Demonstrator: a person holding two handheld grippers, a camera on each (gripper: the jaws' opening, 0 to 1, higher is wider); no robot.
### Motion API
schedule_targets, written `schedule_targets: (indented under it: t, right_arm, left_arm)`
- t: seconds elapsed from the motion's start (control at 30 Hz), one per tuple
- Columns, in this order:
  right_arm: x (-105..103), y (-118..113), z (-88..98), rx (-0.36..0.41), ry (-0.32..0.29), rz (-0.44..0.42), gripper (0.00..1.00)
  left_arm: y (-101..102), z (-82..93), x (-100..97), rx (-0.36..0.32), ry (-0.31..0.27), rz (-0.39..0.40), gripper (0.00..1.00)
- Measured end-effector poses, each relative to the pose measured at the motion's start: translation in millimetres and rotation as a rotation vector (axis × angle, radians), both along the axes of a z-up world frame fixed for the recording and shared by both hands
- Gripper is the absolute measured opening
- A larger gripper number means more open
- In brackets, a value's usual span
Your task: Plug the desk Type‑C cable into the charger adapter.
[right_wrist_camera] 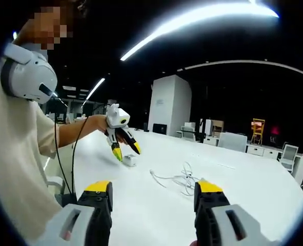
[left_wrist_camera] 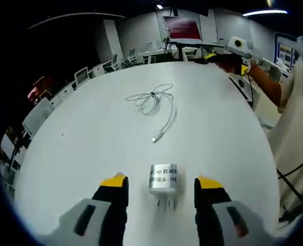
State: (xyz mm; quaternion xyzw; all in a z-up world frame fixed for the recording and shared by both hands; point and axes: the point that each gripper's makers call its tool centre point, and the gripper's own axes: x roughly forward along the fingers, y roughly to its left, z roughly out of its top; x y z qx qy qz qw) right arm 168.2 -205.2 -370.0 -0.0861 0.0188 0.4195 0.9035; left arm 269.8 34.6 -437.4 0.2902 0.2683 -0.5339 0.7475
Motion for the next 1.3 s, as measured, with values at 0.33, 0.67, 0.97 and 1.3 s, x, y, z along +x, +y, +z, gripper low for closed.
schedule_targets:
  t: [0.33, 0.67, 0.97, 1.3]
  right_arm:
    - [0.8, 0.3, -9.8, -0.019, 0.035, 0.013, 0.65]
    - [-0.1, -2.1, -8.0, -0.023, 0.031, 0.012, 0.65]
    - [1.0, -1.1, -11.6, -0.030, 0.034, 0.012, 0.65]
    - [2.4, 1.2, -14.5, -0.042, 0.033, 0.016, 0.65]
  left_arm:
    - [3.2, -10.0, 3.8, 0.036, 0.036, 0.012, 0.45]
    - [-2.2, -12.9, 7.1, 0.049, 0.049, -0.010, 0.36]
    - [-1.4, -17.9, 5.2, 0.064, 0.062, -0.015, 0.33]
    - [-2.8, -22.3, 5.3, 0.050, 0.084, -0.018, 0.27]
